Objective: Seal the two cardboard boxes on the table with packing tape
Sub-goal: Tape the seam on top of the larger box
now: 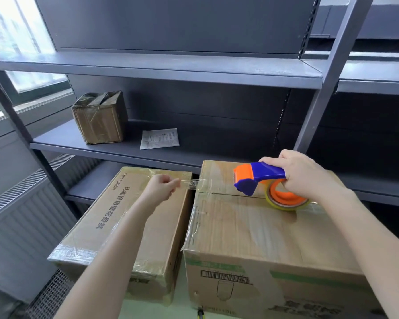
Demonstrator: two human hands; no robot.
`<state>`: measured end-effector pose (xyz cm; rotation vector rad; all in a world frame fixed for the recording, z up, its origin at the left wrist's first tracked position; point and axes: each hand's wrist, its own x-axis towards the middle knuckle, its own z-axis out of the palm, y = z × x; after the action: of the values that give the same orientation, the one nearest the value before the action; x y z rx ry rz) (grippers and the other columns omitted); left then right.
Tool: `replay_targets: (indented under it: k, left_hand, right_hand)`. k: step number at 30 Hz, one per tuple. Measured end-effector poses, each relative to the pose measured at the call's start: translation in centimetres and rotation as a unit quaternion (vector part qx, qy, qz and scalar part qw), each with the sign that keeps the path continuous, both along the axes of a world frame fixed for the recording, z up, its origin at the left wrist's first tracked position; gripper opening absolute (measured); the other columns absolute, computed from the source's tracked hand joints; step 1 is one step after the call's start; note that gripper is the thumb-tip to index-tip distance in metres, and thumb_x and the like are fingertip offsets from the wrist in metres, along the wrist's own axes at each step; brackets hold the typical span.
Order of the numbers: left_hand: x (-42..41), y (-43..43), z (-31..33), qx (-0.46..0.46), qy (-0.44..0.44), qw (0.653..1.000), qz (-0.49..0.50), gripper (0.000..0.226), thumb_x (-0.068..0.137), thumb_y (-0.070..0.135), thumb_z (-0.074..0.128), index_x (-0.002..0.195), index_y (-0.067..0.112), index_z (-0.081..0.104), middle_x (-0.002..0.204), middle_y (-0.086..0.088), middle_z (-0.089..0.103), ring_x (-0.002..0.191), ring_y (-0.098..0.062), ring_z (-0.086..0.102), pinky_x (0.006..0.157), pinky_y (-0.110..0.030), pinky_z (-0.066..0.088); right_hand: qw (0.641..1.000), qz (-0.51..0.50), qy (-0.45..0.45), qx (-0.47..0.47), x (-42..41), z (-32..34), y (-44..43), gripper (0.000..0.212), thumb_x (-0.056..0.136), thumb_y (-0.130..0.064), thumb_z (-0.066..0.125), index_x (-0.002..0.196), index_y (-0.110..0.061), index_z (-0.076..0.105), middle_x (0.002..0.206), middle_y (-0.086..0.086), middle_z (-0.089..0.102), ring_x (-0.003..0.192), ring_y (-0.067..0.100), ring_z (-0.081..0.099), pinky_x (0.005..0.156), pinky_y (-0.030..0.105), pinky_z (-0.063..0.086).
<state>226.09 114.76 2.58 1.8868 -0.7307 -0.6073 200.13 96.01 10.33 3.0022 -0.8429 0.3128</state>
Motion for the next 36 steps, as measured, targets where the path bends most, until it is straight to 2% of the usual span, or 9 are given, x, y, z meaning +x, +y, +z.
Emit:
replay_targets:
  k: [8, 19, 24, 26, 27, 28, 30, 33, 36]
  left_hand:
    - [0.0, 0.8, -1.7, -0.086, 0.048, 0.994, 0.055, 0.023, 0.081, 0.027, 0.072, 0.064, 0.012, 0.070, 0.049, 0.009, 0.051, 0.050, -0.013, 0.036, 0.051, -0.022, 0.035]
    - [-0.8, 0.5, -3.5, -0.140, 0.138, 0.975, 0.101, 0.013, 0.082, 0.022, 0.072, 0.092, 0.015, 0.076, 0.054, 0.011, 0.056, 0.049, -0.010, 0.032, 0.049, -0.021, 0.031]
    - [-1.6, 0.6, -4.9, -0.147, 0.140, 0.970, 0.137, 0.022, 0.079, 0.032, 0.074, 0.095, 0.017, 0.075, 0.054, 0.014, 0.058, 0.051, -0.007, 0.035, 0.050, -0.020, 0.038]
    - [-2.7, 0.4, -5.4, -0.143, 0.155, 0.967, 0.143, 0.015, 0.080, 0.031, 0.073, 0.088, 0.018, 0.075, 0.065, 0.011, 0.068, 0.054, -0.001, 0.032, 0.062, -0.023, 0.049]
    - [-3.6, 0.3, -5.8, -0.136, 0.161, 0.967, 0.143, 0.008, 0.080, 0.029, 0.073, 0.081, 0.021, 0.075, 0.079, 0.007, 0.073, 0.091, -0.008, 0.028, 0.075, -0.029, 0.053]
    - [-4.6, 0.0, -6.2, -0.133, 0.166, 0.967, 0.138, 0.007, 0.080, 0.028, 0.073, 0.076, 0.023, 0.074, 0.089, -0.001, 0.073, 0.090, -0.013, 0.063, 0.082, -0.034, 0.053]
    - [-6.3, -0.5, -6.8, -0.150, 0.169, 0.968, 0.111, 0.006, 0.082, 0.025, 0.071, 0.084, 0.026, 0.077, 0.086, -0.006, 0.074, 0.078, -0.016, 0.070, 0.070, -0.030, 0.055]
    - [-5.9, -1.0, -6.9, -0.056, -0.011, 0.995, 0.086, 0.036, 0.089, 0.028, 0.062, 0.123, 0.038, 0.056, 0.063, 0.005, 0.062, 0.056, -0.013, 0.049, 0.054, -0.025, 0.038]
    - [-5.0, -0.2, -6.9, 0.117, -0.158, 0.980, 0.021, 0.042, 0.094, 0.038, 0.050, 0.132, 0.048, 0.036, 0.065, 0.003, 0.056, 0.057, -0.013, 0.050, 0.047, -0.025, 0.033]
  right_hand:
    - [0.999, 0.013, 0.044, -0.010, 0.7, 0.3, 0.6, 0.064, 0.082, -0.020, 0.063, 0.139, -0.034, 0.037, 0.094, -0.007, 0.035, 0.088, 0.012, 0.032, 0.076, 0.029, 0.040]
    - [0.998, 0.003, 0.063, -0.013, 0.6, 0.3, 0.6, 0.069, 0.081, -0.025, 0.069, 0.140, -0.031, 0.033, 0.109, -0.001, 0.046, 0.094, 0.009, 0.032, 0.074, 0.026, 0.034]
    - [0.998, 0.011, 0.063, -0.028, 0.7, 0.1, 0.9, 0.068, 0.082, -0.029, 0.068, 0.140, -0.029, 0.032, 0.119, 0.001, 0.048, 0.108, 0.015, 0.041, 0.076, 0.025, 0.036]
    - [0.998, 0.013, 0.059, -0.030, 0.8, 0.2, 0.9, 0.067, 0.083, -0.028, 0.067, 0.140, -0.029, 0.032, 0.117, 0.001, 0.048, 0.106, 0.015, 0.040, 0.076, 0.025, 0.035]
    - [0.998, 0.013, 0.059, -0.030, 0.8, 0.1, 0.9, 0.067, 0.083, -0.027, 0.066, 0.141, -0.030, 0.032, 0.117, 0.001, 0.048, 0.106, 0.015, 0.040, 0.076, 0.025, 0.035]
    - [0.998, 0.013, 0.060, -0.032, 0.8, 0.1, 0.9, 0.067, 0.083, -0.028, 0.066, 0.141, -0.030, 0.032, 0.117, 0.001, 0.048, 0.107, 0.015, 0.040, 0.077, 0.025, 0.036]
    - [0.997, 0.016, 0.064, -0.036, 0.7, 0.0, 0.9, 0.068, 0.083, -0.029, 0.067, 0.141, -0.030, 0.031, 0.118, 0.001, 0.048, 0.107, 0.015, 0.040, 0.077, 0.025, 0.036]
    - [0.997, 0.026, 0.062, -0.044, 0.8, -0.2, 0.9, 0.068, 0.083, -0.030, 0.066, 0.141, -0.031, 0.032, 0.116, 0.000, 0.048, 0.104, 0.014, 0.040, 0.077, 0.025, 0.035]
    - [0.995, 0.040, 0.066, -0.068, 0.9, -0.4, 0.8, 0.065, 0.083, -0.030, 0.065, 0.140, -0.033, 0.033, 0.112, 0.000, 0.049, 0.095, 0.012, 0.037, 0.076, 0.026, 0.031]
